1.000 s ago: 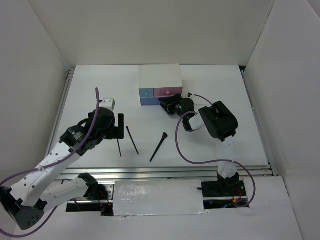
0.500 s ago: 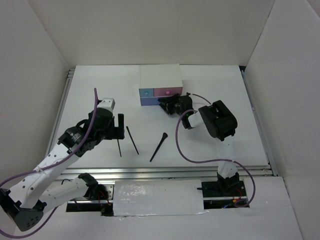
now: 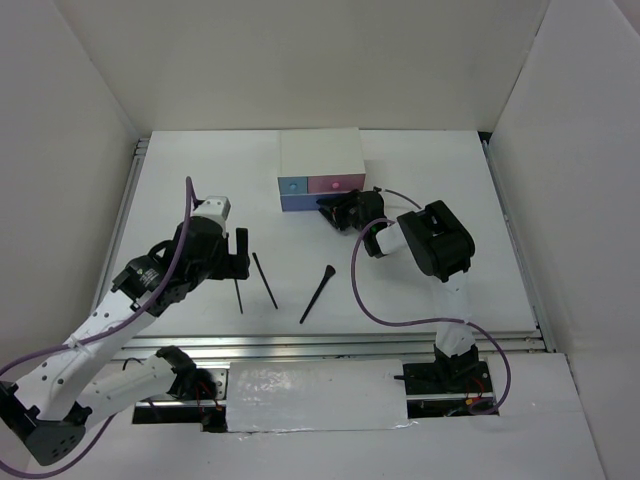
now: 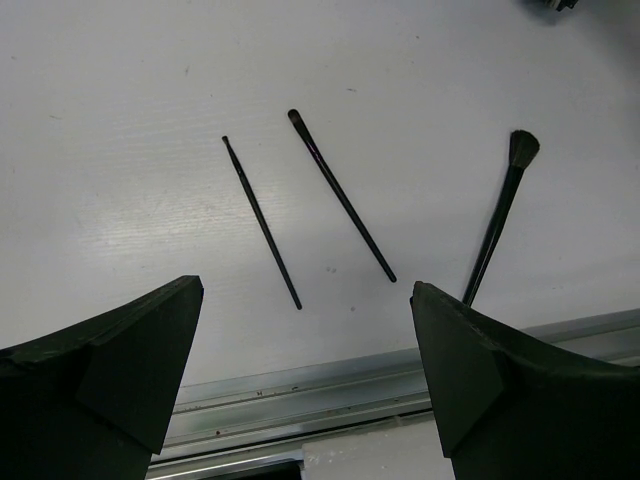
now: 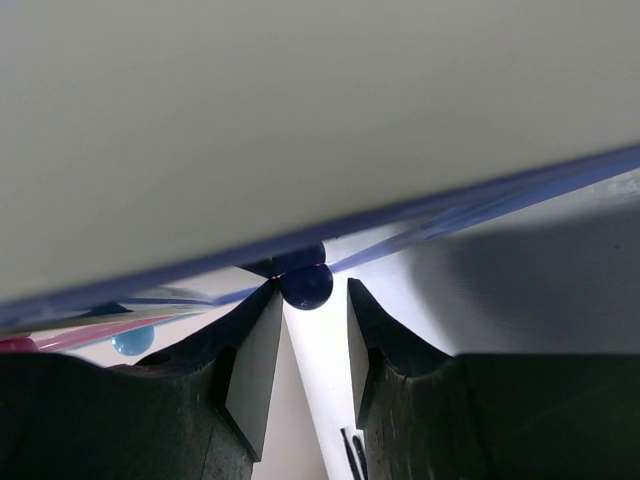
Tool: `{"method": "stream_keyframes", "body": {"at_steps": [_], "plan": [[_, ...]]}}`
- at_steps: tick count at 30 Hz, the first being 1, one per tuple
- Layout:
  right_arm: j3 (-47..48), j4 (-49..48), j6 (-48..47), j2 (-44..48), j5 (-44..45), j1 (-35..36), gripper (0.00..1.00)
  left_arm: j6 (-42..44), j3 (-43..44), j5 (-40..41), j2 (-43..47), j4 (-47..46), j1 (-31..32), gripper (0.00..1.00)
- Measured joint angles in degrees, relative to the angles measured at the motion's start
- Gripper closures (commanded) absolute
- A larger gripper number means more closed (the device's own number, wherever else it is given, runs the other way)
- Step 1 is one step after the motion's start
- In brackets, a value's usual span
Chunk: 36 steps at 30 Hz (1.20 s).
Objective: Organize the makeup
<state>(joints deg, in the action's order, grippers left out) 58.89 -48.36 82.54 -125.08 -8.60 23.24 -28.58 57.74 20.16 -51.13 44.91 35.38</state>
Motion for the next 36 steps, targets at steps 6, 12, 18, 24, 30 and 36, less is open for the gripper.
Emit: {"method": "stream_keyframes", "body": {"at_steps": [6,12,18,24,30,36], "plan": [[-0.1,-0.5,0.1,0.0,0.8,0.2,0.62,0.2,0.0,-1.1,0.3,-0.1,0.0,0.01],[-1.0,-2.7,0.1,0.0,2.1,0.2,0.66,0.2,-0.2,-1.7,0.3,-0.3,0.0,0.01],[-1.0,-3.0,-0.2,0.0,2.2,0.2,0.76,0.3,-0.5,-2.1,0.3,-0.4,0.0,0.01],[-1.0,-3.0,-0.5,0.0,2.2,0.2,0.82,0.3,-0.5,-2.1,0.3,-0.4,0.0,0.01],[-1.7,-4.0,-1.0,0.1,3.7,1.2,0.82,0.4,-0.5,-2.1,0.3,-0.4,0.0,0.01],[-4.3,-7.0,-1.0,0.6,5.7,2.6,0.82,0.4,-0.5,-2.1,0.2,-0.4,0.0,0.01]]}}
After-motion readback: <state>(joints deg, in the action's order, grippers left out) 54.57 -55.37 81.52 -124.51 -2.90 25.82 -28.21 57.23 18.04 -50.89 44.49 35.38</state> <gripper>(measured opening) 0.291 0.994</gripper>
